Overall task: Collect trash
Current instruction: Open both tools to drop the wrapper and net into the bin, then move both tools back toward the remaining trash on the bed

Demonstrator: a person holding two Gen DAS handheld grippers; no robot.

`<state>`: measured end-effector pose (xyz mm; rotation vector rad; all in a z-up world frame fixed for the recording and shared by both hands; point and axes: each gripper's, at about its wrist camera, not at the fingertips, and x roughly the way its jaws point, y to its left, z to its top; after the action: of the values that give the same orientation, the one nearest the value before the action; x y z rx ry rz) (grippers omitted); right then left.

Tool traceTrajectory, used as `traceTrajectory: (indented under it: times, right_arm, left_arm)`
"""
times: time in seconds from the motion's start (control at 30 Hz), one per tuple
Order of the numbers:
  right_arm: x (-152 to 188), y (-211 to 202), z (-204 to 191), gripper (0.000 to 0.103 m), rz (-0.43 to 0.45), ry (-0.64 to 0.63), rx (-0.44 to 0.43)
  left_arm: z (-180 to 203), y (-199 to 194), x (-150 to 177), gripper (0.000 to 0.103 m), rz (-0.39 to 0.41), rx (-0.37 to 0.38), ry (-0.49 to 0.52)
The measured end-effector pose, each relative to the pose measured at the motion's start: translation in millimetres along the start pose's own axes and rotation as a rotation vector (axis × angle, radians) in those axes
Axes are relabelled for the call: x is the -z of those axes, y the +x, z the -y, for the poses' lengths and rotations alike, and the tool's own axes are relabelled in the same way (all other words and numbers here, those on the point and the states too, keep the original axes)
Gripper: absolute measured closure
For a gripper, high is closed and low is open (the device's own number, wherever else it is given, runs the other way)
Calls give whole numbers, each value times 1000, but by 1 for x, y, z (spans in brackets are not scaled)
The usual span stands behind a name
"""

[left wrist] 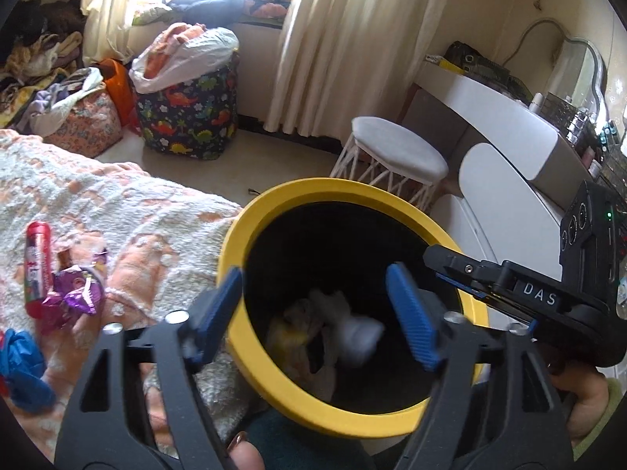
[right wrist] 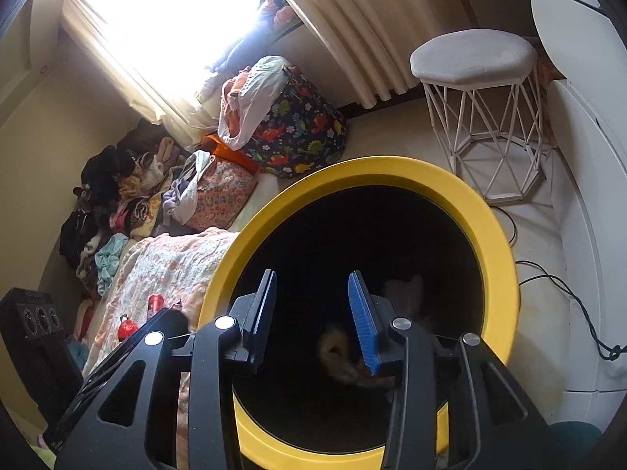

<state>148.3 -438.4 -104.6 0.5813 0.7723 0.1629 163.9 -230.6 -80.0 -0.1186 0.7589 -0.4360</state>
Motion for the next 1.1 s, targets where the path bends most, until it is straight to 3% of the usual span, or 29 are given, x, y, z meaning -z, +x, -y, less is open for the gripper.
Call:
traceTrajectory:
  times: [0.13, 0.27, 0.73, 1.1]
  right_arm:
    - [0, -2, 0, 51, 21, -9, 26]
    - [-1, -3, -5, 39, 49, -23, 49]
    - [5, -16, -27, 27, 156, -103, 82]
    - [10, -23, -46, 25, 211, -161, 77]
  left_arm:
    - [-8, -10, 4, 11, 17, -2, -34]
    - [-14, -20, 5, 11, 39, -32, -36]
    - [-33, -53, 4, 11, 110, -86, -63]
    - [-48, -73, 4, 11, 155, -110, -100]
